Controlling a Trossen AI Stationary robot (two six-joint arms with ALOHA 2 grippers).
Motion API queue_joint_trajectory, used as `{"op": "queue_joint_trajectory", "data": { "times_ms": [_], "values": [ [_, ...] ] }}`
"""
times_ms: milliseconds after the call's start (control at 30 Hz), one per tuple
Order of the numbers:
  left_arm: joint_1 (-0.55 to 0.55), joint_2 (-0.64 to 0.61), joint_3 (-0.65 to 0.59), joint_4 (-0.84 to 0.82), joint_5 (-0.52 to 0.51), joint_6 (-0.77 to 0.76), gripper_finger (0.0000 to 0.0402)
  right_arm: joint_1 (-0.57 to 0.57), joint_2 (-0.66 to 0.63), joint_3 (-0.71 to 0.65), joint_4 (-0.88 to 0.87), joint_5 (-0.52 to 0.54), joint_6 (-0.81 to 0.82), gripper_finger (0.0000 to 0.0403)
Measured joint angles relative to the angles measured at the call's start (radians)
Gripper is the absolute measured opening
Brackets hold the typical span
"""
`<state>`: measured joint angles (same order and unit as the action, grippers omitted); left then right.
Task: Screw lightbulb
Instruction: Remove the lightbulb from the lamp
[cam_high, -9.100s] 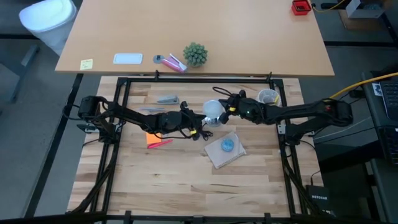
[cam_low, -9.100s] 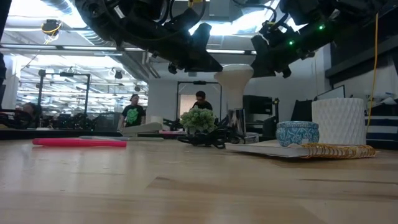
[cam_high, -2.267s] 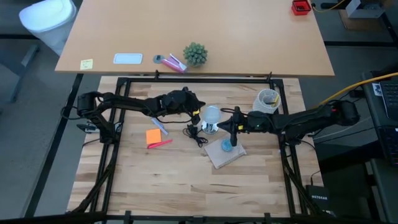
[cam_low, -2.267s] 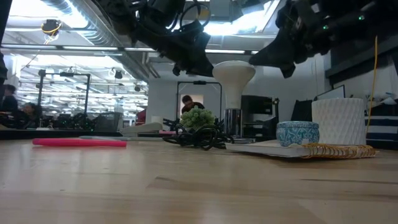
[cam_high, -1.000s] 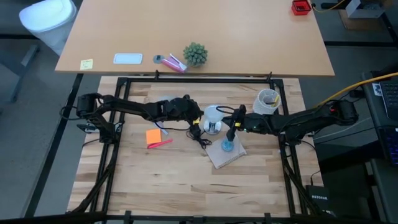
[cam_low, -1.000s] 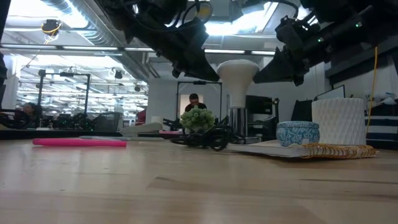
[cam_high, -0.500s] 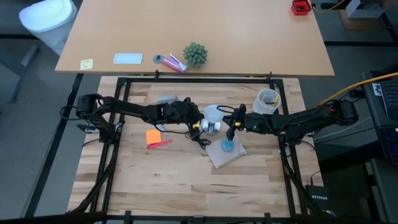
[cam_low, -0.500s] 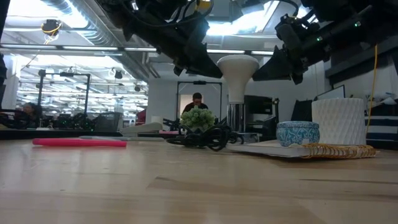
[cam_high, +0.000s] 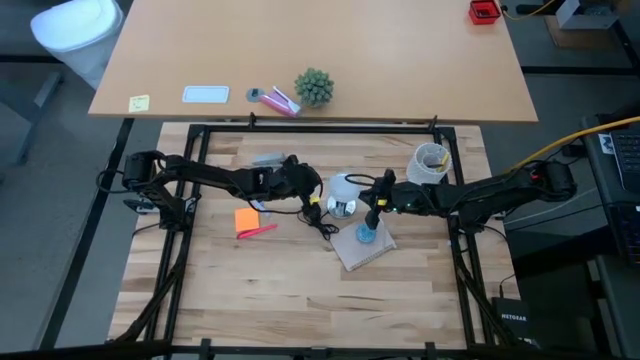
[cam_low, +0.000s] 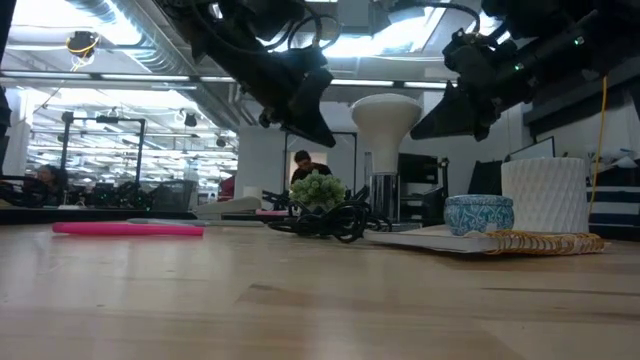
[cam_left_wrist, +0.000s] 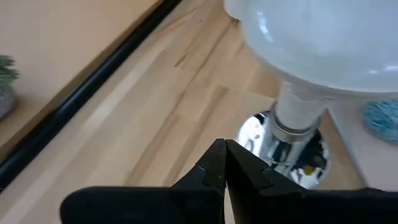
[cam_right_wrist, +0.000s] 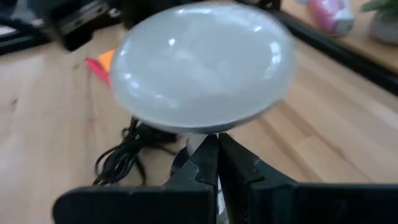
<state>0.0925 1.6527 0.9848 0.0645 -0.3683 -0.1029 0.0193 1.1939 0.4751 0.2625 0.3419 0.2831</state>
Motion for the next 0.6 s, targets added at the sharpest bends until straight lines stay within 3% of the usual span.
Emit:
{"op": "queue_joint_trajectory", "data": {
  "times_ms": [167,600],
  "values": [
    [0.0,0.0,0.0,0.001,-0.054,-0.009,0.0,0.001,-0.051,0.0,-0.074,-0.074,0.0,0.0011],
    [0.018,-0.022,0.001,0.123,-0.062,0.005,0.0,0.001,-0.378,0.0,-0.27,-0.074,-0.058,0.0011]
  ]
}}
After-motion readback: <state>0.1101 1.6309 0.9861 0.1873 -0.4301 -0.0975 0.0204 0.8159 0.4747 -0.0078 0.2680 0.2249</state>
